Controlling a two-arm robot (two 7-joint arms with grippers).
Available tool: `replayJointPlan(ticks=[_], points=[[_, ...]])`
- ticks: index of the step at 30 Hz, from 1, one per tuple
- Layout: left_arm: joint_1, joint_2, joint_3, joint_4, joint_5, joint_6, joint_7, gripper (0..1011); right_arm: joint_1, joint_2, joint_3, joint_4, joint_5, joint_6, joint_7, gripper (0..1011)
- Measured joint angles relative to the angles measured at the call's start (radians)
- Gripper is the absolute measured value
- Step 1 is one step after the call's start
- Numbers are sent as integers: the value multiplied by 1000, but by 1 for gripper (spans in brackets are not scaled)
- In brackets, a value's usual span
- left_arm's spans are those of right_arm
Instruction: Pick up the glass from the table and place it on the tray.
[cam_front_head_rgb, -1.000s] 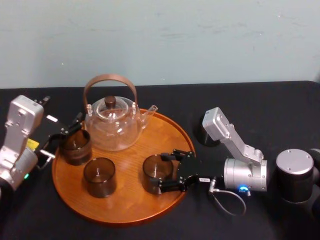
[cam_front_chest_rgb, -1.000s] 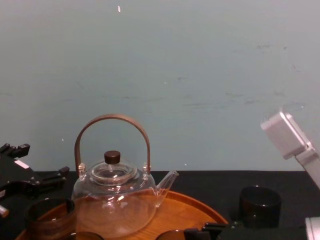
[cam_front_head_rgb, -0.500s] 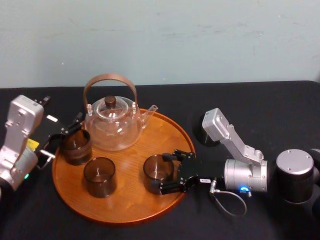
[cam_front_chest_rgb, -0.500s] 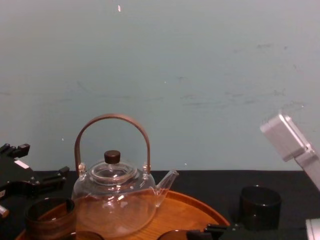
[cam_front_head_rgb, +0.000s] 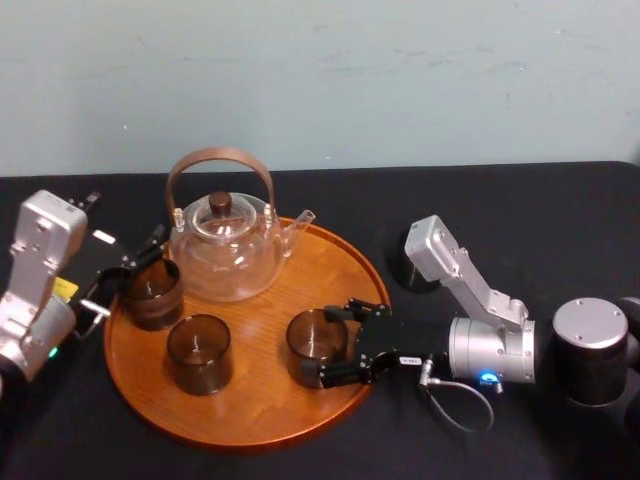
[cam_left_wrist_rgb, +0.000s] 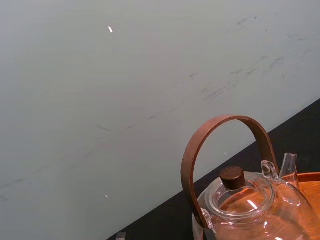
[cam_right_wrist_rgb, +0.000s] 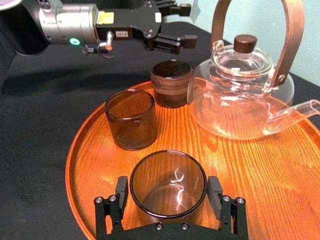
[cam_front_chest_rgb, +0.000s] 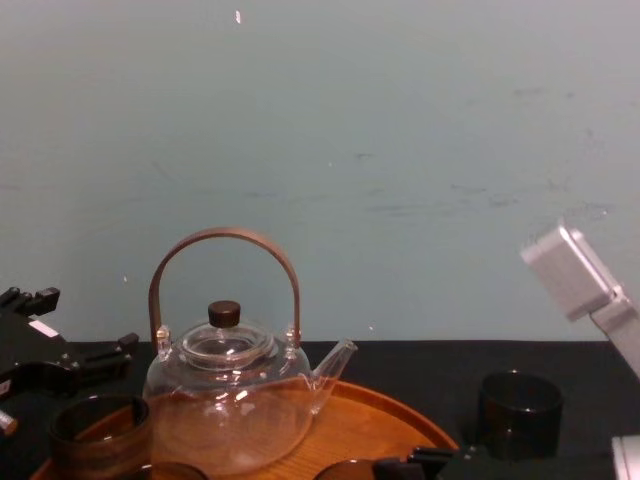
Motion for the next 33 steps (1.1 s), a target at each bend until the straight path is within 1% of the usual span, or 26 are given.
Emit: replayJointPlan(ticks=[3, 11, 15, 17, 18, 20, 23, 24, 25, 27, 30, 33], points=[[0, 0, 0, 0, 0, 0, 0, 1001, -6, 6, 9, -9, 10, 0, 7, 1002], [0, 0, 0, 0, 0, 0, 0, 1001, -40, 43, 34, -51, 35, 11, -1, 1002], [0, 0, 0, 0, 0, 0, 0, 1001, -68, 74, 53, -85, 49, 16, -11, 1002], [0, 0, 0, 0, 0, 0, 0, 1001, -77, 88, 58, -98, 54, 16, -11, 1002], [0, 0, 0, 0, 0, 0, 0, 1001, -87, 103, 65, -113, 60, 16, -9, 1002], [0, 0, 0, 0, 0, 0, 0, 1001, -96, 118, 70, -127, 66, 14, -3, 1002], [0, 0, 0, 0, 0, 0, 0, 1002, -121, 158, 88, -166, 84, 1, 12, 1002], [0, 0, 0, 0, 0, 0, 0, 1002, -121, 158, 88, -166, 84, 1, 12, 1002], [0, 0, 0, 0, 0, 0, 0, 1001, -132, 175, 96, -182, 92, -6, 15, 1002], [0, 0, 0, 0, 0, 0, 0, 1001, -146, 195, 110, -202, 102, -18, 17, 1002], [0, 0, 0, 0, 0, 0, 0, 1002, -168, 219, 132, -229, 115, -33, 9, 1002], [0, 0, 0, 0, 0, 0, 0, 1001, -186, 232, 151, -246, 124, -41, -8, 1002]])
